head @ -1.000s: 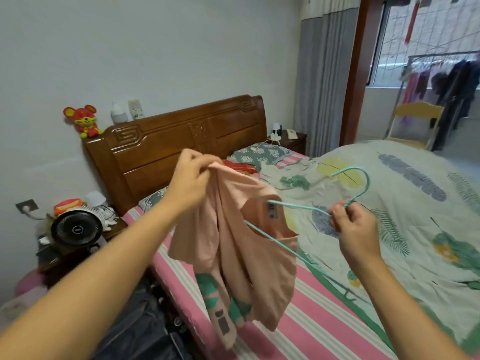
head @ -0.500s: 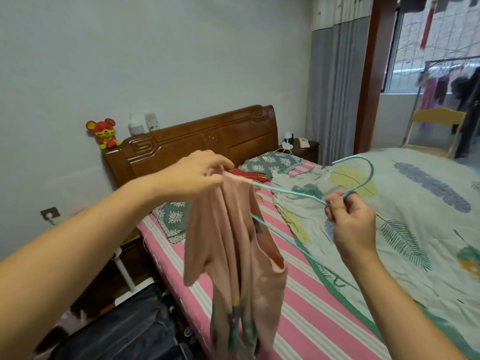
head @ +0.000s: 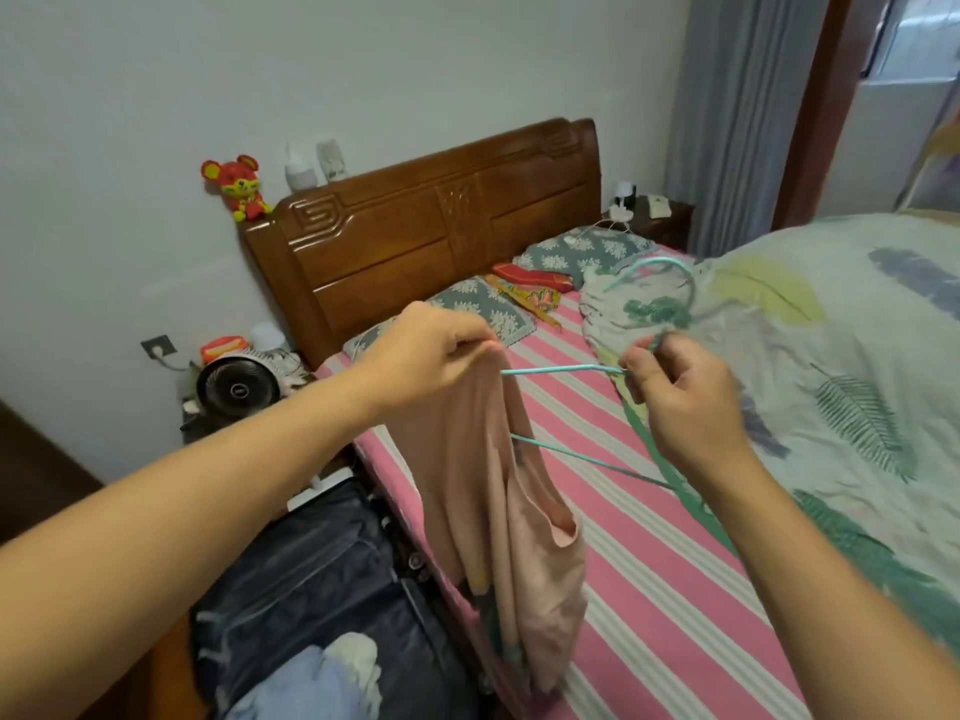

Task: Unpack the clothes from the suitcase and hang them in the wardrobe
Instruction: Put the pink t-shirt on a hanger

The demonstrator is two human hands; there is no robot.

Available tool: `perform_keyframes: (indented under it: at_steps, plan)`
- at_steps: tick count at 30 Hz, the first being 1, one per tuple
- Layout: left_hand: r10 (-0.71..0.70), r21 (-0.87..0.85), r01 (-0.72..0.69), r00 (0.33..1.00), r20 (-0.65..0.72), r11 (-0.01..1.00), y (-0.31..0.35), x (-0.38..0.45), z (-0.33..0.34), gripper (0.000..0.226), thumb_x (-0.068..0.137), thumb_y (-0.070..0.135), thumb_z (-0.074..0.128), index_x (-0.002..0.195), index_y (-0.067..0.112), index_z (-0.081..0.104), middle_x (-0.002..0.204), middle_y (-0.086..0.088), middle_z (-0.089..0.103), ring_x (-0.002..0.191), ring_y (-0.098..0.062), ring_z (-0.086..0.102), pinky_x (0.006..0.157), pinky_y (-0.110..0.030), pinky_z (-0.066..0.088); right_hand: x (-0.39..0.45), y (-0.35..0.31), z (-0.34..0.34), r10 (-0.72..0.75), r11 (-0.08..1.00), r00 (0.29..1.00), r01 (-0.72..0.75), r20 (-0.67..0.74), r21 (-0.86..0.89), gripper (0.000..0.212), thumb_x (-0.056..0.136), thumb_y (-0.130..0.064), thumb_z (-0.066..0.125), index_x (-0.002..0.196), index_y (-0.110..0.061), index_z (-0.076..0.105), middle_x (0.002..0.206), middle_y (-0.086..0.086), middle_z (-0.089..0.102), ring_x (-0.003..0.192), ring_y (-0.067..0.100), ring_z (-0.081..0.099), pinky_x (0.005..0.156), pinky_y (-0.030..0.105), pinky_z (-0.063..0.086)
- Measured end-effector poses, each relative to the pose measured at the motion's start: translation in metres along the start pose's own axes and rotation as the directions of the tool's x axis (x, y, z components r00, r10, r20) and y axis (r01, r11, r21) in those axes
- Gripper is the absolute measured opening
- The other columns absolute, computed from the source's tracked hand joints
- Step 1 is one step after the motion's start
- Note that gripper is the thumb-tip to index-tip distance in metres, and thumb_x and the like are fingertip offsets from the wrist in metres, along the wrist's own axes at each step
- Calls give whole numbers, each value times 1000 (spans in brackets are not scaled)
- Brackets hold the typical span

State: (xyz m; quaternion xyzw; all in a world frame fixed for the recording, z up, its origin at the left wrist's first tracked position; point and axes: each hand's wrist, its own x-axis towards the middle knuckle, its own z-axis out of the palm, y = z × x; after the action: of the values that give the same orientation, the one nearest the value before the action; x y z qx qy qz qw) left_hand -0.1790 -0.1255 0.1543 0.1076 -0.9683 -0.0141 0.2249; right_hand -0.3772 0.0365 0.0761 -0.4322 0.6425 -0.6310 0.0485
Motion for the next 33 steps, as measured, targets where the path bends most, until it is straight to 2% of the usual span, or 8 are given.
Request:
perform_keyframes:
  at_steps: [8,13,18,20,24,26,29,33]
  plan:
    - [182,188,-144,962,-205,972,23,-35,-18,24,104,26,55,99,12,73,91,-1,72,82,-22,70,62,-37,54,-13,-20,71,-37,999,993,35,116,24,24,92,-27,55,70,-19,57,59,-4,60,58,16,55,61,44,46]
    - [-183,387,129,977,107,913,-14,-71,-48,34,103,48,29,114,29,56,111,5,66,106,-24,63,74,-42,52,-2,-60,105,-75,986,992,57,106,160,24,97,-13,58,74,-21,59,62,-4,60,60,11,55,62,32,43]
    - [-339,311,330,940,-25,891,-53,-124,-77,27,105,42,37,109,29,61,104,-1,71,97,-34,65,73,-45,53,-51,-76,175,-377,923,918,361,-122,-135,14,94,-15,64,104,-8,57,99,5,53,91,21,48,79,31,40]
    - [-396,208,408,913,-98,889,-70,-146,-91,26,105,39,44,112,27,66,104,-3,74,98,-33,66,76,-43,53,-94,-66,208,-399,900,917,393,9,-188,17,92,-15,65,104,-8,55,98,5,52,88,20,47,77,33,42]
    - [-421,73,435,894,-156,897,-97,-191,-117,26,103,32,49,114,23,71,106,3,75,99,-22,67,82,-36,50,-118,-31,275,-71,954,933,166,354,-248,45,88,-25,64,131,-18,52,126,-2,56,115,19,51,99,40,44]
    - [-456,51,475,865,-212,878,-114,-218,-130,27,103,33,51,117,23,72,109,4,75,100,-20,67,85,-35,50,-118,-30,300,-25,974,863,135,505,-183,19,87,-24,58,106,-27,60,100,-9,60,98,17,54,86,39,44]
    - [-551,64,590,783,-287,805,-153,-276,-154,31,103,36,52,122,22,72,115,1,74,106,-20,67,87,-30,47,-121,-11,306,-175,883,707,420,685,-207,14,79,-15,56,80,-28,53,77,-9,61,80,17,58,100,45,42]
    - [-559,275,553,827,-65,786,-187,-382,-171,46,101,56,38,118,26,68,100,-1,76,90,-22,72,70,-31,52,-68,21,305,-326,658,562,712,760,-244,72,64,14,46,122,-27,59,131,1,61,121,28,59,103,54,44]
